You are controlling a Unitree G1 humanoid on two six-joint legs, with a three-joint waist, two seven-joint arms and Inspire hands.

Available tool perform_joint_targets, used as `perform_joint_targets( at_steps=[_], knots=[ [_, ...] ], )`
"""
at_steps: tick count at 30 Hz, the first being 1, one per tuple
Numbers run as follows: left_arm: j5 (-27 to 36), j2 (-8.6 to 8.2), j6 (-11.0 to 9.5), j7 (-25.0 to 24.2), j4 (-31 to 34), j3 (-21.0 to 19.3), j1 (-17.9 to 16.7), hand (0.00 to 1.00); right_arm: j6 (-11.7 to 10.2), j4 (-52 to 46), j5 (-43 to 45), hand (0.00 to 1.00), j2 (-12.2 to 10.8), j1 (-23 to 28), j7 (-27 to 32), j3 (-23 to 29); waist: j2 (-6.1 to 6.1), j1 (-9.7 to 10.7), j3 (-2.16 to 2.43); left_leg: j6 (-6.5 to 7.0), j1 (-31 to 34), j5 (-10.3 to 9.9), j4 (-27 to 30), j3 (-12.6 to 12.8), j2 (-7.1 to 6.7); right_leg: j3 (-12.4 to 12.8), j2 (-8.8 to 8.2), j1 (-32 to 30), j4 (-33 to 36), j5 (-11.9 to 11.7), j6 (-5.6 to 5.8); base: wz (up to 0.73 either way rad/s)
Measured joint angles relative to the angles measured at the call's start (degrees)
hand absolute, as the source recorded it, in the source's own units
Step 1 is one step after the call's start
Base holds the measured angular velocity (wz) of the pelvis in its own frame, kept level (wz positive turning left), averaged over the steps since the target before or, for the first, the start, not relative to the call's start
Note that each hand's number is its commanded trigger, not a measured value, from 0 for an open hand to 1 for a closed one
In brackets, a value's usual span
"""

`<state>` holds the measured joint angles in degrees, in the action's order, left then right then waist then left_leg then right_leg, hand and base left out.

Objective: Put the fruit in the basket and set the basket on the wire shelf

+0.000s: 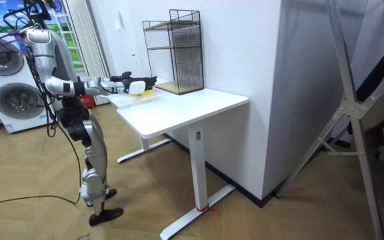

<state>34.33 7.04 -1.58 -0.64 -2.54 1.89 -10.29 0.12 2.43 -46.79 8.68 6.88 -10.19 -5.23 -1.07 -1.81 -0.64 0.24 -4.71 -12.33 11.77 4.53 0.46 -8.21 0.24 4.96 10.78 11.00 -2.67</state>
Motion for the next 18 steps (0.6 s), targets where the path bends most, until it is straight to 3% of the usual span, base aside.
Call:
perform_joint_targets(
  at_steps=[10, 18],
  knots=[
    [-0.02, 0.22, 0.23, -0.11, -0.95, 3.27, 0.07, 0.00, -0.02, 0.02, 0.17, 0.00, -0.01, -0.20, -0.80, -4.49, -0.38, -0.06, -0.26, 0.00, -0.11, 0.00, -0.08, 0.04, 0.25, -0.16, -0.04, 0.02, 0.24, -0.04, 0.00, 0.01],
    [-0.02, 0.29, 0.24, -0.11, -0.96, 4.18, 0.12, 0.00, -0.02, 0.02, 0.14, 0.00, 0.02, -0.21, -1.06, -5.03, -0.34, -0.01, -0.50, 0.01, 0.03, 0.00, 0.08, 0.05, 0.25, -0.14, -0.07, -0.27, 0.91, -0.04, 0.00, 0.00]
  ],
)
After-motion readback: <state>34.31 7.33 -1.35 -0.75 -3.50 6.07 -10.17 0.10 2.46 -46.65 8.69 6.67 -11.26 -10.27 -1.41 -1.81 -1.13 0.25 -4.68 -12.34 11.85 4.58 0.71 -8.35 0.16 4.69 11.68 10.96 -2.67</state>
